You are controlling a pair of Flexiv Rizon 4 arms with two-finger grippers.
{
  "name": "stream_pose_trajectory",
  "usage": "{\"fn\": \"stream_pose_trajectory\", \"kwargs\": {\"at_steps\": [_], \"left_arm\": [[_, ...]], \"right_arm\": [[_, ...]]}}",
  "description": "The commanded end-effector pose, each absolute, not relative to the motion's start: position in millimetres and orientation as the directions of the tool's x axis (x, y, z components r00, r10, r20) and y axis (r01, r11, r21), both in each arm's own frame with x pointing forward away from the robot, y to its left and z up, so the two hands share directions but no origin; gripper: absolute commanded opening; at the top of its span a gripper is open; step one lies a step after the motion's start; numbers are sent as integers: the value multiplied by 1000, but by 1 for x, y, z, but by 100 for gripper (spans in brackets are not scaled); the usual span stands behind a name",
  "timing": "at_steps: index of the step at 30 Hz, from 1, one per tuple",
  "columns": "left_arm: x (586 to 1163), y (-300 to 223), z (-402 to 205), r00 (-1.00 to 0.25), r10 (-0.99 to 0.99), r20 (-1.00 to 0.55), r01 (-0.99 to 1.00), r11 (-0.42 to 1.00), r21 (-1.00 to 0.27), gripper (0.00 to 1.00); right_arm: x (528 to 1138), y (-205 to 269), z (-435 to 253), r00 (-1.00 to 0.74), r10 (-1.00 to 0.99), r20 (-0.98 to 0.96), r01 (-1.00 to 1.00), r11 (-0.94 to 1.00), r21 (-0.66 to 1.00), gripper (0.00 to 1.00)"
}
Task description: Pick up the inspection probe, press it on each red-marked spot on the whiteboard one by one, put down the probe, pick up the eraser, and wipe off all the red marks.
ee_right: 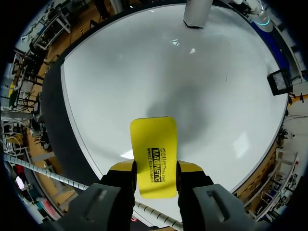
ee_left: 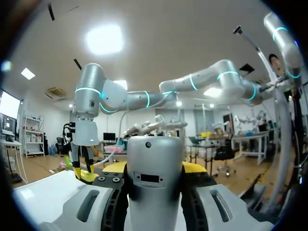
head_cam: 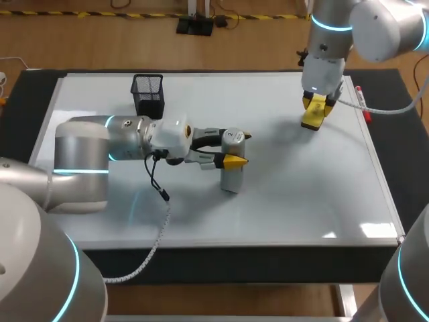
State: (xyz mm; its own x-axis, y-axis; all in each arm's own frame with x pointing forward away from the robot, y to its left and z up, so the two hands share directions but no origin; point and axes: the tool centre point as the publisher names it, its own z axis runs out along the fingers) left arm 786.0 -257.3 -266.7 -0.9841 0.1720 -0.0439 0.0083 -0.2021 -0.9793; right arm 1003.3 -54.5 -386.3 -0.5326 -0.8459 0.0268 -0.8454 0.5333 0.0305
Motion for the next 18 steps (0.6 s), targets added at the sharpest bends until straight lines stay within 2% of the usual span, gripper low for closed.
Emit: {"fn": "stream_pose_trajectory", "kwargs": {"at_steps": [1,18], "left_arm": [[789,-258,-269,-983,177,-49,13,-201,-980,0],[786,-252,-282,-978,198,-60,37,-115,-993,0]], "right_arm": [[1004,-55,-386,-531,-847,30,-846,532,30,0],[1004,-55,-386,-531,-847,30,-846,532,30,0]]}}
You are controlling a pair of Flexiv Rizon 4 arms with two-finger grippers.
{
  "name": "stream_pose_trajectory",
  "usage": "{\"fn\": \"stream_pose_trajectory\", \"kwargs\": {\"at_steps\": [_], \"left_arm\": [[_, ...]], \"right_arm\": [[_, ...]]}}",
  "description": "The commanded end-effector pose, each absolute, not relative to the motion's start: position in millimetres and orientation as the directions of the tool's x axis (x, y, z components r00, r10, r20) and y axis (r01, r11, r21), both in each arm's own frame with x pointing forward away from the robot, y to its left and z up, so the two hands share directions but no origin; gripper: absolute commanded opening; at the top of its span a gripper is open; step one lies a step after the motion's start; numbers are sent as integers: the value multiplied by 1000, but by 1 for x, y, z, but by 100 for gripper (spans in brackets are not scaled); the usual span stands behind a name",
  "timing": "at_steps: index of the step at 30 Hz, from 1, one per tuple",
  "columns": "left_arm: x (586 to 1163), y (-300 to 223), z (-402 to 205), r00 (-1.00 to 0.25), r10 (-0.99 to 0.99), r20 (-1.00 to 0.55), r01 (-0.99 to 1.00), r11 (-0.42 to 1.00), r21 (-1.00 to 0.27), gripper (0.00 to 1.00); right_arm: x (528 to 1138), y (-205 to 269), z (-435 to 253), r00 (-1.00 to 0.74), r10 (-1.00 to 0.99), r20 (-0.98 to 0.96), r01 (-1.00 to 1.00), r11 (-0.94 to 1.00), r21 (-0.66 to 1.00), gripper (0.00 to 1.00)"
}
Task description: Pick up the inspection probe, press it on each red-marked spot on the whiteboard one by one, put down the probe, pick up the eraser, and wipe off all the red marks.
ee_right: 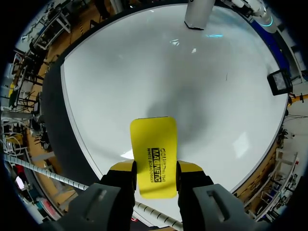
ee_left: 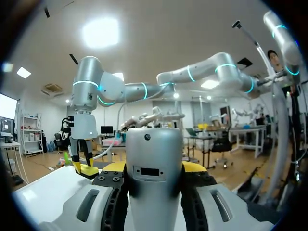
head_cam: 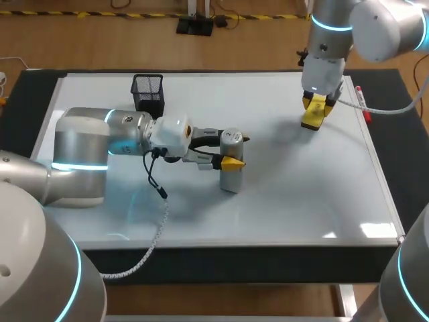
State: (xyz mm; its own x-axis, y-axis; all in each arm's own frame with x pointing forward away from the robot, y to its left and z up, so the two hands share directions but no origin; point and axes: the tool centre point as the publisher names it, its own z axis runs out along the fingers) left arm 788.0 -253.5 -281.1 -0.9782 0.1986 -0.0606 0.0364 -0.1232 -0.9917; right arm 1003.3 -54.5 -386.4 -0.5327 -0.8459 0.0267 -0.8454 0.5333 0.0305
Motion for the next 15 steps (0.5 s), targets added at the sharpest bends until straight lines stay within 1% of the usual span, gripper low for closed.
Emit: {"fn": "stream_pose_trajectory", "kwargs": {"at_steps": [1,15], "left_arm": [[786,-251,-283,-978,198,-60,38,-114,-993,0],[785,-254,-282,-977,205,-63,43,-103,-994,0]], "right_arm": [[1004,-55,-386,-531,-847,30,-846,532,30,0],[1004,-55,-386,-531,-847,30,-846,532,30,0]]}}
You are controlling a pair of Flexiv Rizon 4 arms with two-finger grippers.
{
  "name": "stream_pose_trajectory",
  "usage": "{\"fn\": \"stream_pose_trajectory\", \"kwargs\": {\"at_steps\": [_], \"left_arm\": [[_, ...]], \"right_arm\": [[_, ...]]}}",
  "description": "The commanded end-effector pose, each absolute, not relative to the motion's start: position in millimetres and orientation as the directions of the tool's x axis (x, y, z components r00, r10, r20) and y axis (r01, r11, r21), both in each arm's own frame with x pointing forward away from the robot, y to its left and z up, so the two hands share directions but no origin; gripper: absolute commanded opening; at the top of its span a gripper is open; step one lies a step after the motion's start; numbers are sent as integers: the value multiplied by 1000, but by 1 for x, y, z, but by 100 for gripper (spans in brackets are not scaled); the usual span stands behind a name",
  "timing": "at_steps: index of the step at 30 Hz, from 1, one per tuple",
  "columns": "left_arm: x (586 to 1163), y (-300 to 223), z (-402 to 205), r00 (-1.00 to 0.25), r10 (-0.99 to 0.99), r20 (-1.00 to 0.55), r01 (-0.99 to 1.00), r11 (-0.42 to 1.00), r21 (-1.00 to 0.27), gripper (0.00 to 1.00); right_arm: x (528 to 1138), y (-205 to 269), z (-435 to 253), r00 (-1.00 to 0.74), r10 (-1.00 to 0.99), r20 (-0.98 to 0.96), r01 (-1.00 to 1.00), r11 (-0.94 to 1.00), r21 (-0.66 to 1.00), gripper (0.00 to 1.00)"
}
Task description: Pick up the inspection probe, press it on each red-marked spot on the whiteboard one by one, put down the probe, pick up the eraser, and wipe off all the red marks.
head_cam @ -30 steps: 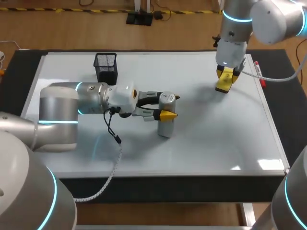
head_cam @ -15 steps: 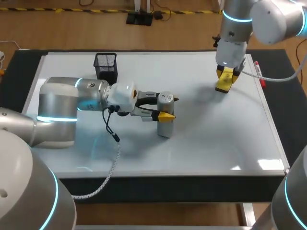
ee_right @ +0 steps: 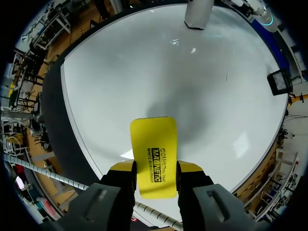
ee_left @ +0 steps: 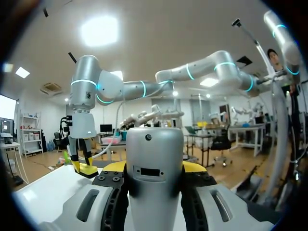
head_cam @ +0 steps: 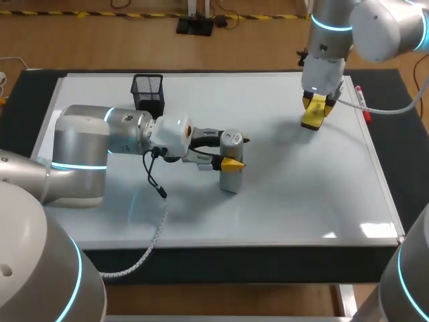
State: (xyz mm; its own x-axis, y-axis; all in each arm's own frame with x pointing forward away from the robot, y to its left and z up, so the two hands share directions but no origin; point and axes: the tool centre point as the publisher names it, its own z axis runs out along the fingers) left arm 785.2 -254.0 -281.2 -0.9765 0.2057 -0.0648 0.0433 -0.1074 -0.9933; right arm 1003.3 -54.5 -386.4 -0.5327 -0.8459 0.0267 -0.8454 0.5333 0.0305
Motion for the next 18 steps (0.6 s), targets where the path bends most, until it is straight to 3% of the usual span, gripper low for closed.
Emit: {"fn": "stream_pose_trajectory", "kwargs": {"at_steps": [1,18], "left_arm": [[785,-254,-281,-977,206,-64,43,-103,-994,0],[823,-196,-238,-993,71,-95,86,-127,-988,0]], "right_arm": [[1004,-55,-386,-531,-847,30,-846,532,30,0],[1004,-55,-386,-531,-847,30,-846,532,30,0]]}}
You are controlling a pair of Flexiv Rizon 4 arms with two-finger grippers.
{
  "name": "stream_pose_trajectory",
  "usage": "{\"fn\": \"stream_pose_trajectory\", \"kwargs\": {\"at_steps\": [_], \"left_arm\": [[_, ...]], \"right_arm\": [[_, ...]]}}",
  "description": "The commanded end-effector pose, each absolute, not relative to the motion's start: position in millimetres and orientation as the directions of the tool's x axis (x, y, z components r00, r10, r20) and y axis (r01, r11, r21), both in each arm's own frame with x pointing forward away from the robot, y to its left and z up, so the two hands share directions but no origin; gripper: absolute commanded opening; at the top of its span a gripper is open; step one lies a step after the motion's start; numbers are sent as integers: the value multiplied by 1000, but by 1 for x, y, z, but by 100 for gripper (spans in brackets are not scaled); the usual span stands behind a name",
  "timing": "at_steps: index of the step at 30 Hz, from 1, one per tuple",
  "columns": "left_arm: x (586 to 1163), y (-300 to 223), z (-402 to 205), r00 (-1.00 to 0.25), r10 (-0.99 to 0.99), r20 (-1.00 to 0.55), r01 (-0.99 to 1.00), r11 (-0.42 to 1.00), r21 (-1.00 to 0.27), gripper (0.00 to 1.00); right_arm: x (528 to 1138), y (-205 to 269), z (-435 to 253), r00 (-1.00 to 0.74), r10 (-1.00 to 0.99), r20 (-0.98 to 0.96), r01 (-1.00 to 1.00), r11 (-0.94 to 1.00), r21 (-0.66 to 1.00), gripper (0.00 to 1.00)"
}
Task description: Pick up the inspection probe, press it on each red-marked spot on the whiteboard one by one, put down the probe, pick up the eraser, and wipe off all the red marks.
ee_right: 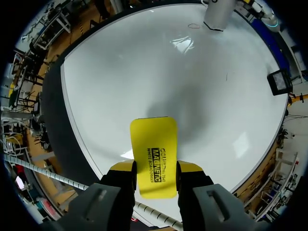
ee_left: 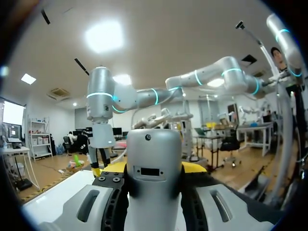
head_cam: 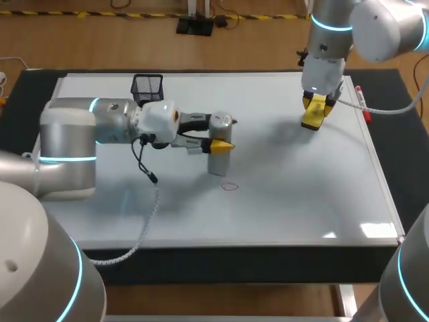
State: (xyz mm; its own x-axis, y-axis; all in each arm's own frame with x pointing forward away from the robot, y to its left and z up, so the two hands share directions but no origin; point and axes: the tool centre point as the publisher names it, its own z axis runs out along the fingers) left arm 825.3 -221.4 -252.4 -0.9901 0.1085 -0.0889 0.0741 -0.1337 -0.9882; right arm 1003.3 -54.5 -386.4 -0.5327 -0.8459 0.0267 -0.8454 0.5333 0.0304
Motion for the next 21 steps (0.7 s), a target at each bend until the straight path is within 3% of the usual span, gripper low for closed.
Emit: {"fn": "stream_pose_trajectory", "kwargs": {"at_steps": [1,21], "left_arm": [[827,-190,-235,-993,58,-101,94,-122,-988,0],[880,-86,-216,-977,-195,-85,109,-112,-988,0]], "right_arm": [[1004,-55,-386,-531,-847,30,-846,532,30,0],[1004,-55,-386,-531,-847,30,-846,532,30,0]]}}
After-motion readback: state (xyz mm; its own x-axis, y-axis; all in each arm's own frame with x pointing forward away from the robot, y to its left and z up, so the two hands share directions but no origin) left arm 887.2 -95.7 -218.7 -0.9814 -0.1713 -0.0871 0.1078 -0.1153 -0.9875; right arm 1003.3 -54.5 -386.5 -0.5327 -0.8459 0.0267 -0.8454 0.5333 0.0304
